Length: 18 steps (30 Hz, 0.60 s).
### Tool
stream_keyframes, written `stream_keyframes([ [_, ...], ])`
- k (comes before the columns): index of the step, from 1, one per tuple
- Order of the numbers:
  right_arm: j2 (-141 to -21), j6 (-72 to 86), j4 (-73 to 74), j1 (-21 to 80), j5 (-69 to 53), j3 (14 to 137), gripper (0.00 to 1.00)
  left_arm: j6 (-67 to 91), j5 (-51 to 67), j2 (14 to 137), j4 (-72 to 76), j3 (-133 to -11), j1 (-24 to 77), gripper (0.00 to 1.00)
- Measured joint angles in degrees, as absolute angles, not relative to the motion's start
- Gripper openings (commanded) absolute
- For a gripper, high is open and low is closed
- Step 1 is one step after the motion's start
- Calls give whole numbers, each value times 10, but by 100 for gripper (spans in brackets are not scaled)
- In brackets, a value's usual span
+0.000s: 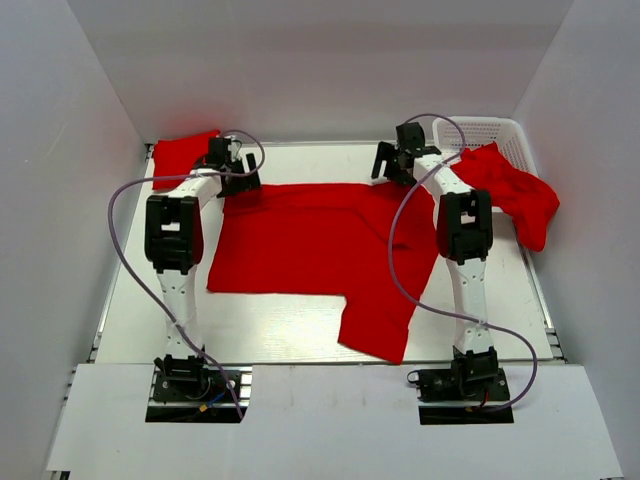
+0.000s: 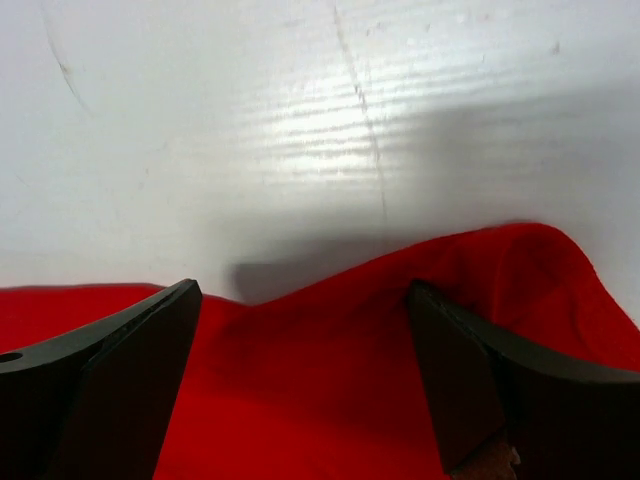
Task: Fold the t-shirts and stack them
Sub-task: Fold the flattened tshirt in 1/3 of the way
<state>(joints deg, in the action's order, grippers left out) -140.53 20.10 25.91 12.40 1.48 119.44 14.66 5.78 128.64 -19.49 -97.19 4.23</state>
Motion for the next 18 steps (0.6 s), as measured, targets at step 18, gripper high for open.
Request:
stream_keyframes([
  [18, -1325, 100, 248, 114, -5, 1114, 90, 115, 38, 1315, -269, -1059, 43, 99],
])
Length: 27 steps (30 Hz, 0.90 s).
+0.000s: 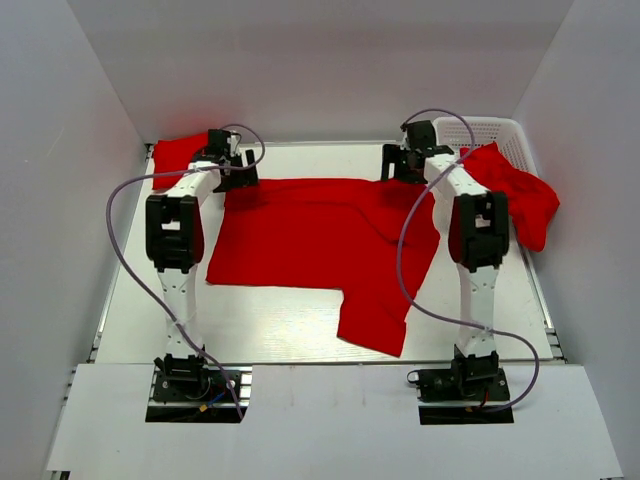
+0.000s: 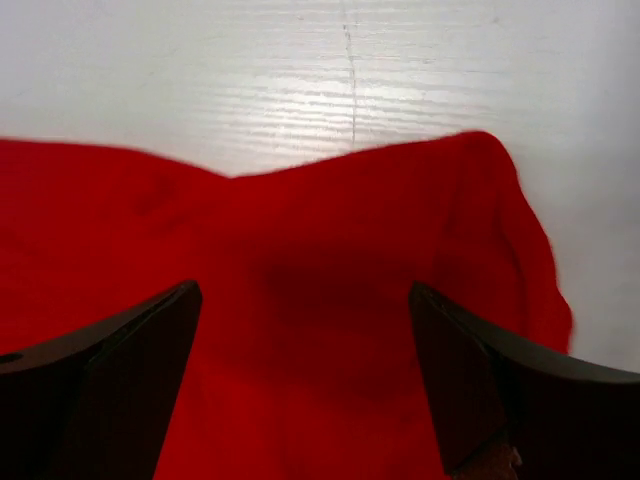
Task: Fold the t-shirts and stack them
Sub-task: Fold the flattened tshirt in 1/3 of the way, then grap the side of the flattened tshirt closest away from the robot with both arms
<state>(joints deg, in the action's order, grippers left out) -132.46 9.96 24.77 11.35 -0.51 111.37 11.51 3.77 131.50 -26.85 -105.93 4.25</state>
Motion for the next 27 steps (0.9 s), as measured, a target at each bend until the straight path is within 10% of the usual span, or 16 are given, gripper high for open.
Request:
stream_keyframes([
  [13, -927, 91, 270, 262, 95, 715, 90, 263, -116, 895, -392, -705, 43, 99],
  [27, -739, 170, 353, 320, 86, 510, 90, 411, -143, 803, -397, -426, 39, 99],
])
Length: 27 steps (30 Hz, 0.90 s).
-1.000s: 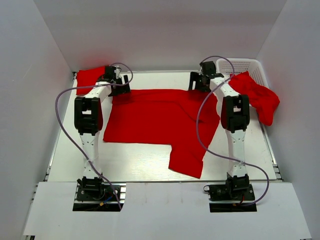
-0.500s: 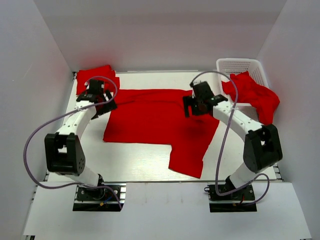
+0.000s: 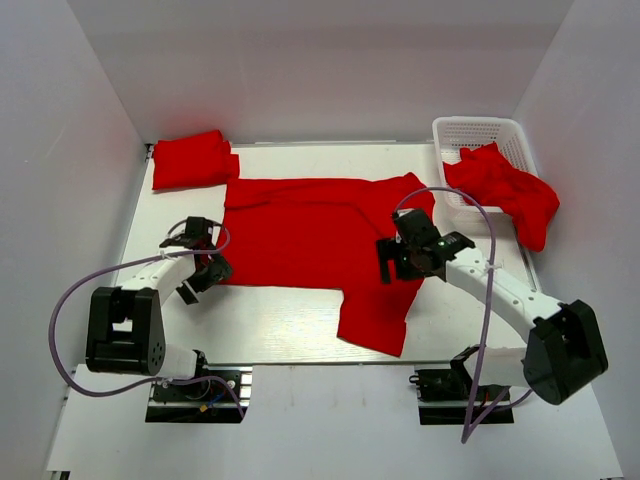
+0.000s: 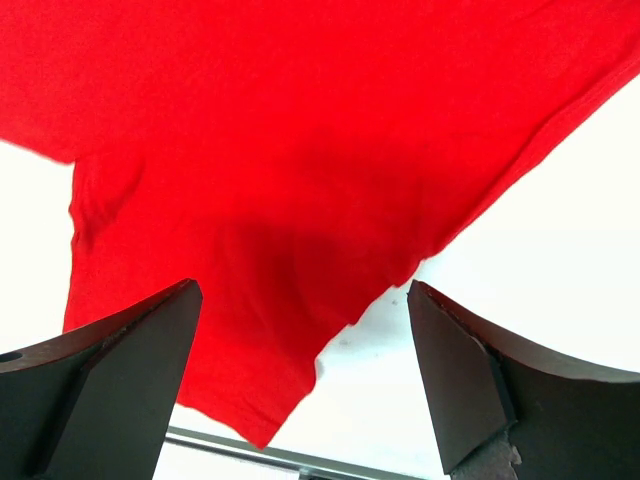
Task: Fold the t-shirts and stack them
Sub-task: Grap the side of the flattened tshirt closest away from the robot with both arms
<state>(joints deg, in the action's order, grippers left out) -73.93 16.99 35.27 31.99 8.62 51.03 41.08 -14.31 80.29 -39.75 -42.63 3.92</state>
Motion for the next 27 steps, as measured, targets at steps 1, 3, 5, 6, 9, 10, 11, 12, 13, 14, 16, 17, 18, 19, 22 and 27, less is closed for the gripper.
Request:
stream_keyframes([
  [1, -730, 170, 352, 322, 83, 504, 90, 415, -144, 801, -391, -421, 39, 99],
  [3, -716, 170, 349, 327, 74, 490, 90, 419, -147, 797, -375, -416, 39, 99],
  [5, -706, 171, 345, 331, 68, 475, 90, 421, -151, 795, -358, -416, 39, 99],
  [6, -703, 173, 345, 332, 63, 468, 90, 421, -153, 795, -349, -416, 39, 99],
  [9, -702, 177, 346, 337, 54, 456, 90, 423, -157, 793, -325, -415, 39, 99],
  [10, -702, 177, 346, 339, 52, 455, 90, 423, -157, 793, -317, -413, 39, 99],
  [11, -702, 177, 345, 340, 50, 453, 90, 423, -159, 793, -310, -411, 39, 99],
  [12, -702, 178, 345, 342, 47, 452, 90, 425, -161, 793, -306, -408, 39, 96],
  [13, -701, 178, 346, 343, 47, 451, 90, 426, -162, 793, -304, -407, 39, 93],
  [14, -701, 178, 346, 345, 45, 451, 90, 427, -162, 793, -300, -405, 39, 89],
  [16, -701, 179, 346, 349, 44, 451, 90, 430, -163, 795, -293, -401, 37, 79],
  [17, -701, 179, 346, 351, 44, 451, 90, 434, -164, 797, -290, -401, 37, 73],
  [18, -701, 180, 346, 353, 44, 451, 90, 436, -166, 800, -287, -400, 36, 68],
  [19, -702, 180, 346, 356, 43, 451, 90, 439, -168, 803, -283, -398, 36, 65],
  [22, -702, 181, 346, 362, 43, 451, 90, 443, -176, 808, -274, -390, 35, 51],
  [27, -702, 185, 347, 369, 43, 451, 90, 447, -180, 817, -249, -390, 35, 11],
])
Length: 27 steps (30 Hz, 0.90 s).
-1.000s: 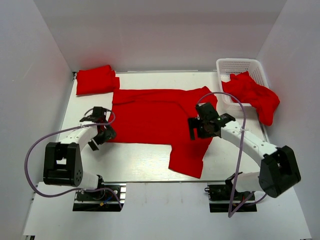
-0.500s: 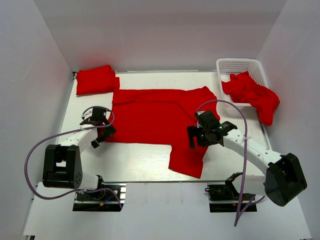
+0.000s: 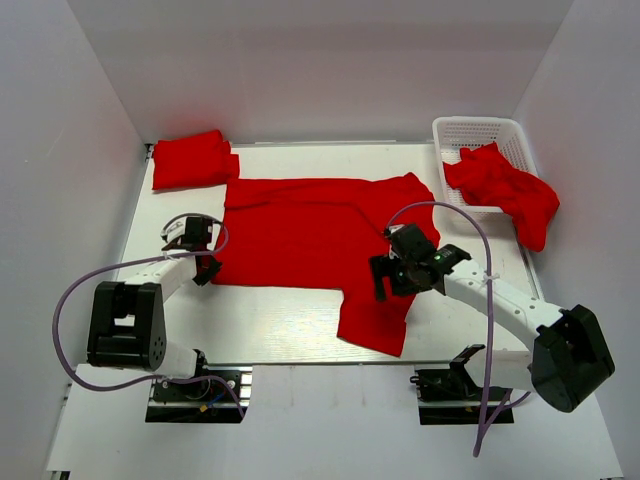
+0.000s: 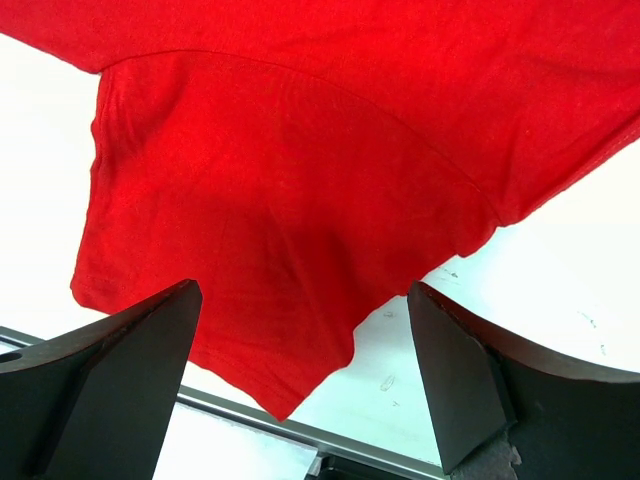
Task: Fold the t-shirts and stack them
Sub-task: Grap the side of the flattened tshirt closest away from the robot with both arms
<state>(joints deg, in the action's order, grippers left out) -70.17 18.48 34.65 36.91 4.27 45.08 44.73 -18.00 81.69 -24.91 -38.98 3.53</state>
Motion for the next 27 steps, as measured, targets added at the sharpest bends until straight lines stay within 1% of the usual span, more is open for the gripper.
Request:
stream_keyframes([
  [1, -702, 186, 347, 370, 43, 451, 90, 451, -180, 819, -245, -390, 35, 2],
  [2, -702, 187, 348, 372, 43, 451, 90, 450, -178, 821, -238, -391, 35, 0],
  [11, -702, 188, 379, 415, -1, 432, 90, 448, -179, 824, -226, -391, 35, 0],
  [18, -701, 213, 423, 494, -20, 420, 90, 444, -180, 824, -225, -390, 35, 0],
  [26, -675, 202, 401, 575, -28, 396, 90, 441, -180, 828, -220, -392, 35, 0],
  [27, -678, 199, 389, 584, -26, 391, 88, 441, -181, 829, -218, -392, 35, 0],
])
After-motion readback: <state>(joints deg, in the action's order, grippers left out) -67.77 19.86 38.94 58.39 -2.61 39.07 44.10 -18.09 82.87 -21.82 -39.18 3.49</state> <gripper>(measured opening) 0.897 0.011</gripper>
